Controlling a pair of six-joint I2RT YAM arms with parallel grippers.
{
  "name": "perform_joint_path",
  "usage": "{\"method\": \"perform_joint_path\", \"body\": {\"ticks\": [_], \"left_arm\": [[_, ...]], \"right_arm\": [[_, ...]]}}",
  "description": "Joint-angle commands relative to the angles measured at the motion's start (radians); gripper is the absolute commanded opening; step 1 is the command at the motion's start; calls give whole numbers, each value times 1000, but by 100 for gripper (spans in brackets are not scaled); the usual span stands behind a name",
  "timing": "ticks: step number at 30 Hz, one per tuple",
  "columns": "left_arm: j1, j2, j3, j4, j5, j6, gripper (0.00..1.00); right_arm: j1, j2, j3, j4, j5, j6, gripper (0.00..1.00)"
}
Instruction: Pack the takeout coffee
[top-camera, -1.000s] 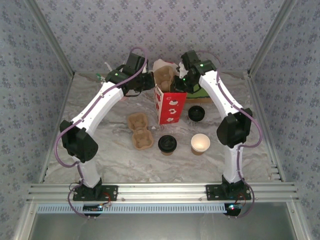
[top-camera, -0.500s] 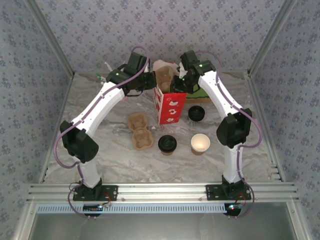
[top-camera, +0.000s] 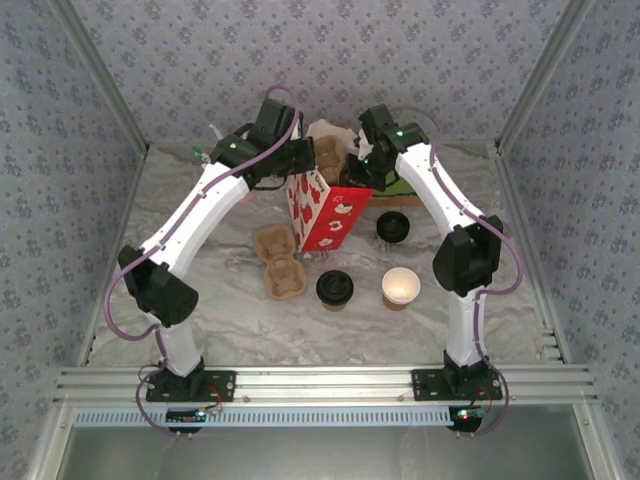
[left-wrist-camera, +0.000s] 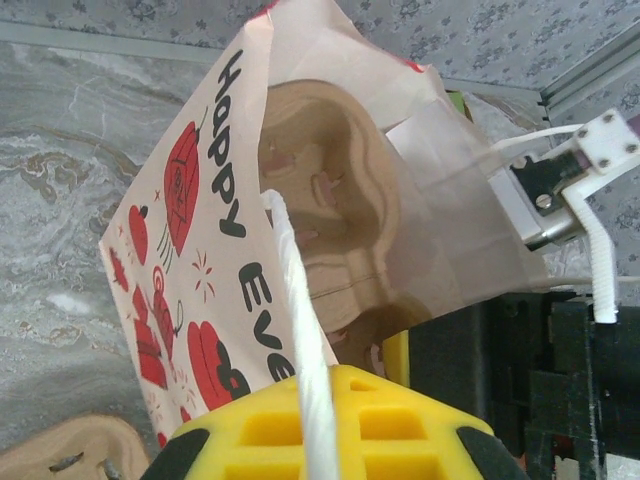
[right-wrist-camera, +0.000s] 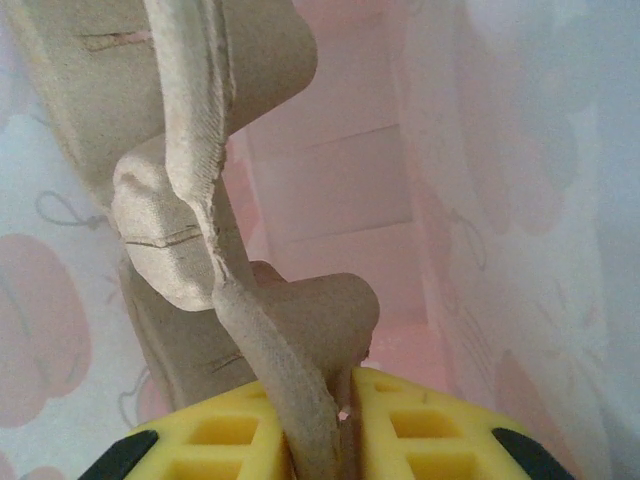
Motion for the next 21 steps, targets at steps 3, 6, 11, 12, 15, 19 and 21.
{"method": "perform_joint_path", "body": {"ticks": [3, 6, 11, 12, 15, 19, 21], "left_arm": [[-10, 16, 57, -20, -5, 22, 0], [-14, 22, 57, -21, -4, 22, 0], [-16, 23, 52, -21, -10, 22, 0], [-16, 21, 49, -20, -10, 22, 0], [-16, 21, 39, -20, -12, 22, 0], [-16, 8, 13, -10, -12, 22, 0], [-17, -4, -4, -1, -13, 23, 0]], "right_arm": [[-6, -17, -32, 4, -2, 30, 21], [-11, -22, -42, 6, -1, 32, 21], [-19, -34, -71, 29, -20, 43, 22], [-20, -37, -77, 35, -25, 47, 22], [-25, -46, -89, 56, -42, 54, 21], [-34, -58, -91, 65, -48, 57, 21], [-36, -67, -91, 66, -39, 57, 21]]}}
